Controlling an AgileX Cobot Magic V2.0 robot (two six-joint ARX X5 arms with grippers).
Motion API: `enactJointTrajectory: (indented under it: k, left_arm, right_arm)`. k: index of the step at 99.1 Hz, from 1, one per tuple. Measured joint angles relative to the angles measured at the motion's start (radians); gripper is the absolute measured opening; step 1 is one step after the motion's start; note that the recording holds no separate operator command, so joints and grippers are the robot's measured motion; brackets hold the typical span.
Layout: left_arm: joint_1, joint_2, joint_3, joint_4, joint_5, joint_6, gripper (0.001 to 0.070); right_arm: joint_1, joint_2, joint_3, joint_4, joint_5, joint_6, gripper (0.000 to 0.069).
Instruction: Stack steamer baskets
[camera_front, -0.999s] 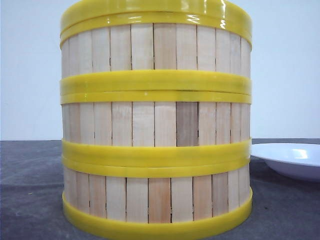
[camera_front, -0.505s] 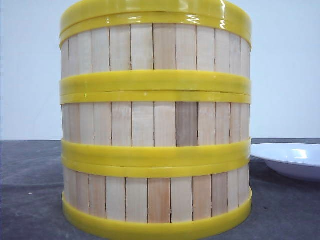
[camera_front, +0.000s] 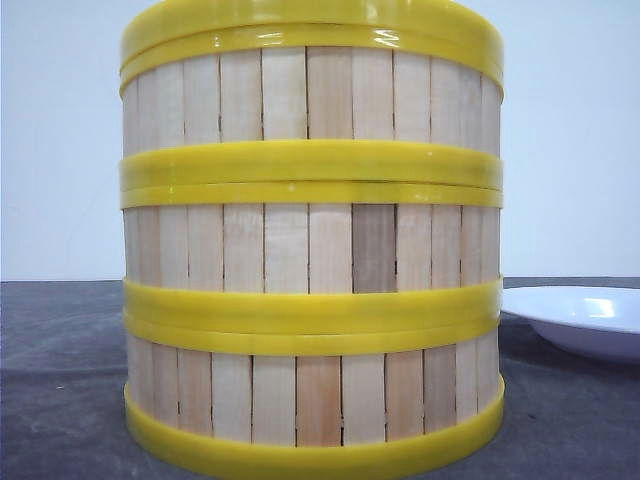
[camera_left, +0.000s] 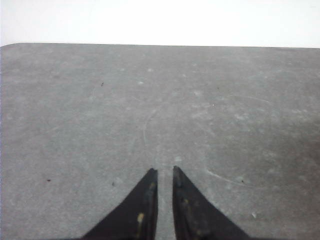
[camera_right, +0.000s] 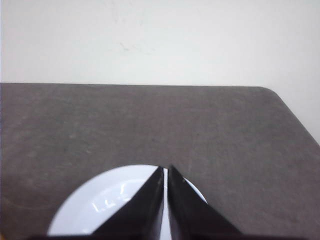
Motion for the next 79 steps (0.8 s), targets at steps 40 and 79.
enactJointTrajectory:
  k: [40, 79]
  left_arm:
    - [0.0, 0.0, 0.0, 0.0, 0.0, 0.0, 0.0027]
    - [0.0, 0.0, 0.0, 0.0, 0.0, 0.0, 0.0027]
  right_arm:
    - [-0.123, -0.211, -0.277, 0.091, -0.056, -0.011, 0.0006]
    - [-0.129, -0.296, -0.417, 0.144, -0.056, -0.011, 0.0006]
